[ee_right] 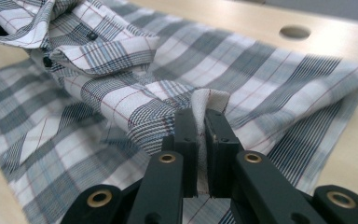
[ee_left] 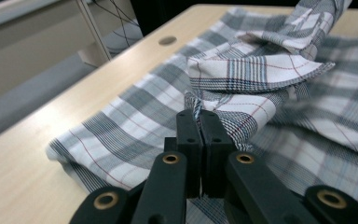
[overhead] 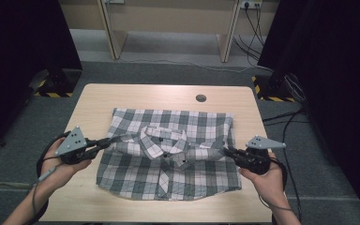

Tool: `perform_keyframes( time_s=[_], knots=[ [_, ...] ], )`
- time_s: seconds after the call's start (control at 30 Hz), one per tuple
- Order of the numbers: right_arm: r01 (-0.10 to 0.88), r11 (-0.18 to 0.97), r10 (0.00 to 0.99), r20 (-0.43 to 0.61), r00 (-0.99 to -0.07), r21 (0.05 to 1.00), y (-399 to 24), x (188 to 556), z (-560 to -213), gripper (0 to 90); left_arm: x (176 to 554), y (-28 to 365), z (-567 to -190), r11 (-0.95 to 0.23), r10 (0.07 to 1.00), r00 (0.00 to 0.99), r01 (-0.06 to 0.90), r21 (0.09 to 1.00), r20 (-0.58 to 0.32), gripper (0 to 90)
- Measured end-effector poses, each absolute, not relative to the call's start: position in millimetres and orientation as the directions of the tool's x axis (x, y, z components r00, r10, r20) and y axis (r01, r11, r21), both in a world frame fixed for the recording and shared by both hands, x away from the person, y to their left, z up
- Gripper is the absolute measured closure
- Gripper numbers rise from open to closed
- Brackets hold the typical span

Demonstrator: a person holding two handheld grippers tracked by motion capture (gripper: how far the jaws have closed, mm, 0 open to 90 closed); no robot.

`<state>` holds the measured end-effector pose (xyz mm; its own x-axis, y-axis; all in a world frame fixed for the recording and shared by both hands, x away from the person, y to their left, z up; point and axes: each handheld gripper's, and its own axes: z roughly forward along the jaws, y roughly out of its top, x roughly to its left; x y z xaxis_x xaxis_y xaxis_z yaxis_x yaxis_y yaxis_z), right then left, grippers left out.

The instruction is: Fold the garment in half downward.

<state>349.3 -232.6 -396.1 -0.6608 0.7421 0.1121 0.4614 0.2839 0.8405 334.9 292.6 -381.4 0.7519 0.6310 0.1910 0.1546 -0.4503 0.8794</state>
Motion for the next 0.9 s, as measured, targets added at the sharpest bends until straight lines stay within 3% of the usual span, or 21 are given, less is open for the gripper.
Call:
perform_keyframes(
  time_s=[0.57,0.9],
  knots=[
    [0.595,0.398,0.728,0.155,-0.668,0.698,-234.0,319.5,-456.2,84.8,307.1,284.2,-456.0,-0.567,0.575,0.812,0.307,0.764,0.100,87.3],
    [0.627,0.401,0.743,0.163,-0.649,0.668,-232.9,321.0,-465.4,84.7,308.5,276.4,-468.7,-0.603,0.570,0.818,0.357,0.714,0.072,87.2]
  ],
)
